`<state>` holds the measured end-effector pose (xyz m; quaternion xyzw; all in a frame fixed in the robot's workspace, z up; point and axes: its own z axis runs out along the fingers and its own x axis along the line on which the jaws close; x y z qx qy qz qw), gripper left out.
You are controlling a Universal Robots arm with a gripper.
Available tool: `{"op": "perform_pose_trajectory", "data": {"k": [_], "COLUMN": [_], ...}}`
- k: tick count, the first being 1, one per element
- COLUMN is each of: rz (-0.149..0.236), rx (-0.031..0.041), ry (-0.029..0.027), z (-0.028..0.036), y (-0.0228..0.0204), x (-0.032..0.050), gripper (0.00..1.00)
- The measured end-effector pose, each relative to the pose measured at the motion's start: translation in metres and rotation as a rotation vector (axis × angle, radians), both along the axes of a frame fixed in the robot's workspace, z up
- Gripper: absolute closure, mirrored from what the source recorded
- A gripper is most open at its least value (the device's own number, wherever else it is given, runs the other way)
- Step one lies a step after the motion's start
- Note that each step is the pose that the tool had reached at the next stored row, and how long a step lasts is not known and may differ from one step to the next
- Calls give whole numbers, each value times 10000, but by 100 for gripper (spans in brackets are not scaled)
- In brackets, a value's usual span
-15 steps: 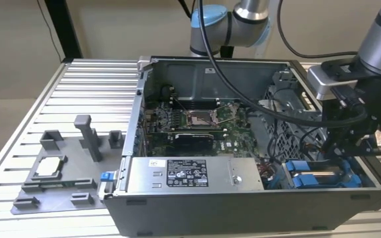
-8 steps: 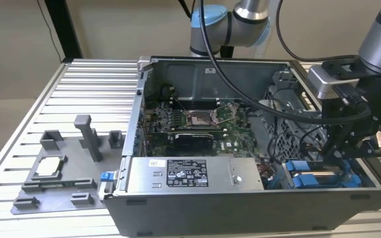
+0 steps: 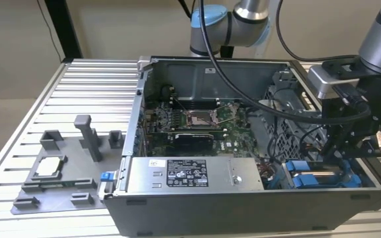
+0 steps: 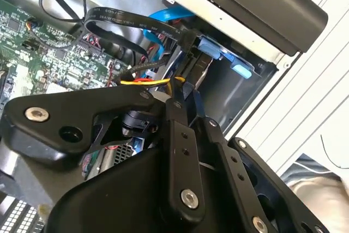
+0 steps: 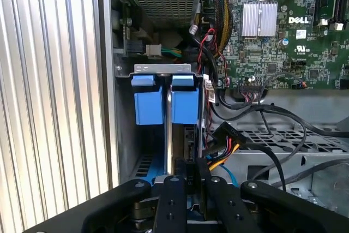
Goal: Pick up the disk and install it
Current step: 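Insert the first disk wire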
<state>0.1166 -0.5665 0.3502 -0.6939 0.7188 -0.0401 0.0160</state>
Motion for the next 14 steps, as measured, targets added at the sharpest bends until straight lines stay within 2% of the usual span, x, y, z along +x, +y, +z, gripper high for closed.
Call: {"op": "perform_pose_trajectory", "data": {"k": [6, 10, 11, 12, 13, 14], "rz": [1, 0, 0, 0, 1, 1], "rx": [-9, -56, -68, -83, -96, -102], "ry": [12, 153, 202, 293, 418, 584], "z": [-1, -7, -9, -12, -13, -14], "y": [3, 10, 11, 12, 14, 16], "x": [5, 68, 85, 106, 122, 134], "gripper": [100, 100, 100, 100, 100, 100]}}
